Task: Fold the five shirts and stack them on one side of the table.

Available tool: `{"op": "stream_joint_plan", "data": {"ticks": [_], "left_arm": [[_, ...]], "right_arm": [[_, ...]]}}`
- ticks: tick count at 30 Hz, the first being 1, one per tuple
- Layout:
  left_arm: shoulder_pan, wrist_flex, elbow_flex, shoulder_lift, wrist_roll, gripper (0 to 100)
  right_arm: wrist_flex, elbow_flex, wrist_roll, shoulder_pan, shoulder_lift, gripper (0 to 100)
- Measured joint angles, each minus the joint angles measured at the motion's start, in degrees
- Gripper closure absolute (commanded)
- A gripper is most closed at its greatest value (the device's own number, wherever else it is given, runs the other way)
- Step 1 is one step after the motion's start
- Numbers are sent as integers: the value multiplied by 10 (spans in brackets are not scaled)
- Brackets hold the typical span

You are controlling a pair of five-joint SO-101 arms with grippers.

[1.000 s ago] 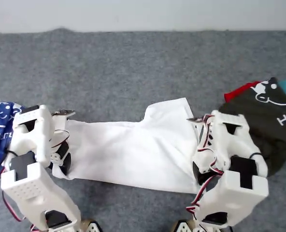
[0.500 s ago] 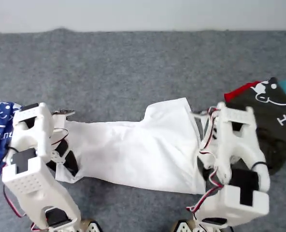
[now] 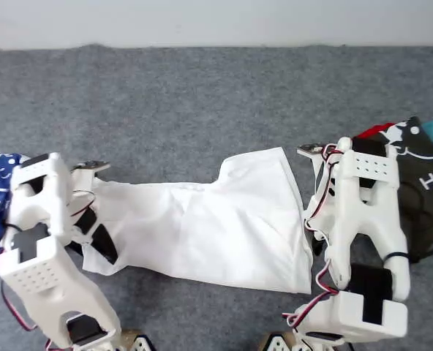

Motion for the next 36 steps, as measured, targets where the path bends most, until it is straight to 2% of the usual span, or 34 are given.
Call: {"op": "stream_joint_plan", "data": {"ticks": [5,9,13,21,23,26,30,36], "left_arm": [[-35,0,-6,0,-47,750],[-39,-1,-16,0,-52,750],[-60,-6,-76,0,-53,750],[-86,-4,-151,0,-53,750],[-84,22,-167,1,-53,750],[-84,63,-208,1,-22,750],[-77,70,-236,1,84,750],[-46,72,-234,1,110,750]], "right_arm": [[0,0,0,0,0,808],[0,0,-1,-22,0,808],[0,0,-1,-50,0,808],[0,-2,-2,-50,0,808],[-7,-17,-13,-49,0,807],[-54,-53,-64,-50,0,805],[-167,-88,-124,-73,0,808],[-343,-98,-147,-108,25,805]]}}
